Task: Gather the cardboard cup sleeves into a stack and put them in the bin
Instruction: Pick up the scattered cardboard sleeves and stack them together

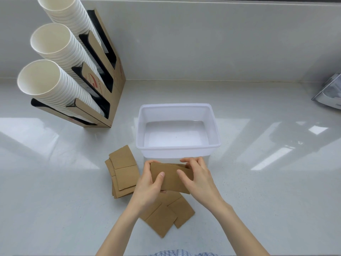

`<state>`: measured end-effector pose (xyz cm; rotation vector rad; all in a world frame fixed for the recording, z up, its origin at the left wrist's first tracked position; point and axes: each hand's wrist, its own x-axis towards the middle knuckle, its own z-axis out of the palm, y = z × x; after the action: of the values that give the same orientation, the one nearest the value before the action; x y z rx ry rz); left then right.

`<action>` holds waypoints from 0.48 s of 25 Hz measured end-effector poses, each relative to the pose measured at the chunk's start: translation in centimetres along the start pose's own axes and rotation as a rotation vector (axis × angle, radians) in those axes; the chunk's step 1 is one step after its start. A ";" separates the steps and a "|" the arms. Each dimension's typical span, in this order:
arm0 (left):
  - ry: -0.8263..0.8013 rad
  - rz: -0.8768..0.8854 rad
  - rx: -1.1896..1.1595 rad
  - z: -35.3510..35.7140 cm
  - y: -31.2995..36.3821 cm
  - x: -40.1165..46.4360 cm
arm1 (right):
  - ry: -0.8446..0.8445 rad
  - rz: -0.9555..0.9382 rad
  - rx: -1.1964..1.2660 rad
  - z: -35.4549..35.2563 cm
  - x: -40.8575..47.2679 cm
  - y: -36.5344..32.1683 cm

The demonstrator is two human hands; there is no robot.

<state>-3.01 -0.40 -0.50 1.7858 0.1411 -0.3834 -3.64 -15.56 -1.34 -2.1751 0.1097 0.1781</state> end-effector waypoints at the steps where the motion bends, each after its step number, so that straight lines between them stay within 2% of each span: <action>1: 0.024 -0.001 -0.009 -0.3 0.0 -0.1 | 0.014 0.008 0.003 0.0 -0.1 0.1; 4: 0.124 -0.004 -0.044 -1.3 0.1 -0.5 | 0.030 0.040 -0.040 -0.1 -0.3 0.8; 9: 0.235 -0.017 -0.081 -2.3 -0.3 -1.3 | -0.244 0.243 -0.225 2.2 -1.6 2.6; 12: 0.254 -0.035 -0.096 -2.6 -0.8 -1.7 | -0.261 0.232 -0.369 3.5 -2.4 2.5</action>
<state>-4.42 2.52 -0.17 1.7337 0.3645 -0.1700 -6.64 -14.07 -4.96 -2.4781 0.1927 0.6570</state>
